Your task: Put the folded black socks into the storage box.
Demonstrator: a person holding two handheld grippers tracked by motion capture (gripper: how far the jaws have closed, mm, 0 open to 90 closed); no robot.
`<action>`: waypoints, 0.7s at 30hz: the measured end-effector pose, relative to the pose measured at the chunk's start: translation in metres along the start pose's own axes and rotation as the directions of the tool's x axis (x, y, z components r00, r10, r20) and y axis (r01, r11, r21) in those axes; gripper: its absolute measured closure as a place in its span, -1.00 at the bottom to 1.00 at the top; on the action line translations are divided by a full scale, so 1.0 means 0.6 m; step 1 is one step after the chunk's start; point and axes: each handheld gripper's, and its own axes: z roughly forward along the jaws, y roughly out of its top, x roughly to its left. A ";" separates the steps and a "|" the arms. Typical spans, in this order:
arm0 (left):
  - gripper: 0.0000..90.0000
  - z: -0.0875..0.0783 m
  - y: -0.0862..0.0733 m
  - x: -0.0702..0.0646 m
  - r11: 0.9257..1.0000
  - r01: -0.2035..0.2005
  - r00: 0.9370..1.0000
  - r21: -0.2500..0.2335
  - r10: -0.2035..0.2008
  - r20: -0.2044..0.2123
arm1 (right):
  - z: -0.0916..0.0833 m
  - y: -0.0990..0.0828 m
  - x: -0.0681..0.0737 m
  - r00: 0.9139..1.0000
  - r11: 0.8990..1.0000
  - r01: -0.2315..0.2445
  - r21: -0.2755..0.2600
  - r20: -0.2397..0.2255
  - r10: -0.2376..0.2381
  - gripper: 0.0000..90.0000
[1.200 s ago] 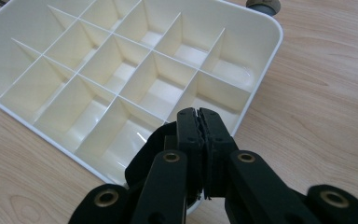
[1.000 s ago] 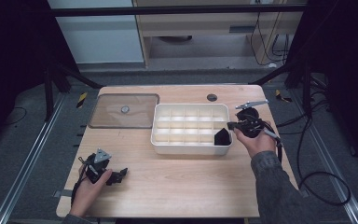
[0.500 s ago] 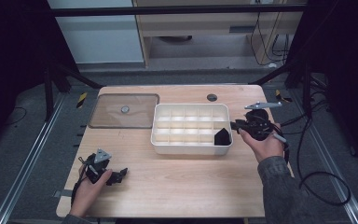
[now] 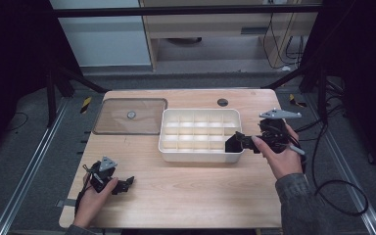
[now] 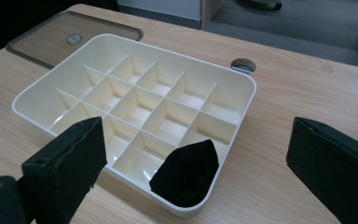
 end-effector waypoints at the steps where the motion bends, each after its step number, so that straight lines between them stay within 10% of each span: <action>1: -1.00 0.000 0.000 0.000 1.000 0.002 1.000 -0.002 -0.002 0.000 | -0.002 -0.001 0.001 1.000 1.000 0.007 -0.005 -0.002 -0.007 -0.89; 21: -1.00 0.000 0.000 0.000 1.000 0.000 1.000 0.000 0.000 0.000 | -0.012 -0.078 -0.040 1.000 1.000 -0.004 0.019 0.020 0.004 -0.72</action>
